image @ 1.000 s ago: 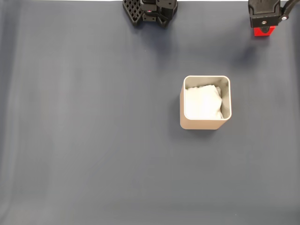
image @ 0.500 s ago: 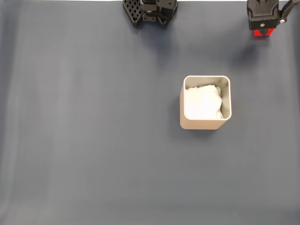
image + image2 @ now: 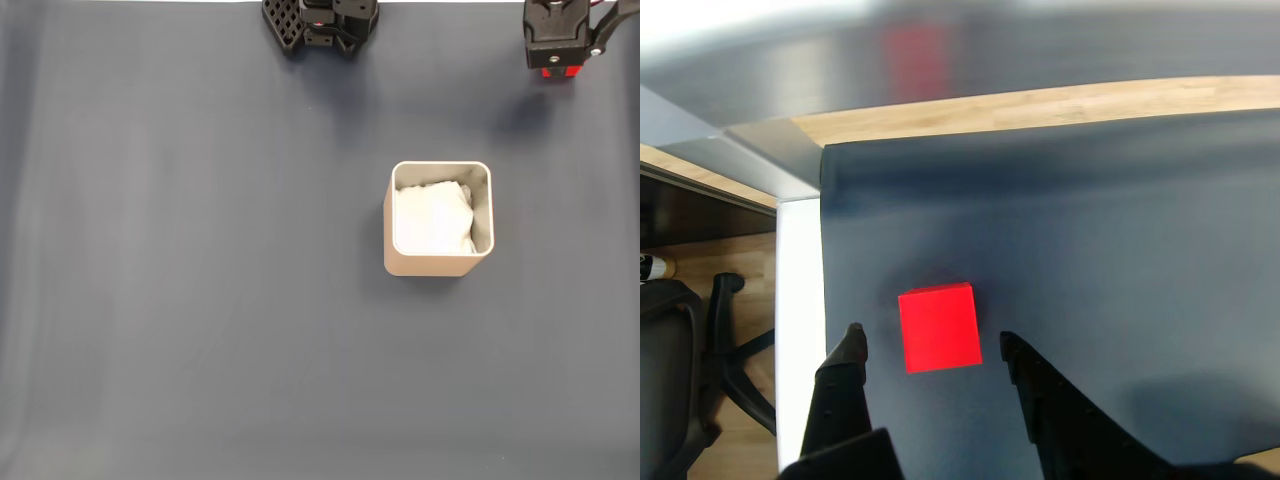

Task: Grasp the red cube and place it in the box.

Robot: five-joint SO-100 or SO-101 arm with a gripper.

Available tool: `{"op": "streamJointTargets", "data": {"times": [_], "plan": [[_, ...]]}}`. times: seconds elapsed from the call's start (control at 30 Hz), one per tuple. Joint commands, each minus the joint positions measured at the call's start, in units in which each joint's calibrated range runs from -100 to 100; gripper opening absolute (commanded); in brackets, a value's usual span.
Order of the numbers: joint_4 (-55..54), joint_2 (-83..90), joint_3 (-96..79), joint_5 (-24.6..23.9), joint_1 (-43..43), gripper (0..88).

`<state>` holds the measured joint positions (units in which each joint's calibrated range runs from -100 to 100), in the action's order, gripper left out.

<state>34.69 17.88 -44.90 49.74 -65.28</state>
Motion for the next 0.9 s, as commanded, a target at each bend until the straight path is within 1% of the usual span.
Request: {"op": "streamJointTargets", "data": {"times": [0.0, 0.77, 0.87], "plan": [[-1.0, -0.27, 0.6, -0.39, -0.57, 34.4], [-3.87, -3.04, 0.41, -0.39, -0.57, 34.1], [-3.54, -3.04, 0.41, -0.2, -0.57, 30.5]]}}
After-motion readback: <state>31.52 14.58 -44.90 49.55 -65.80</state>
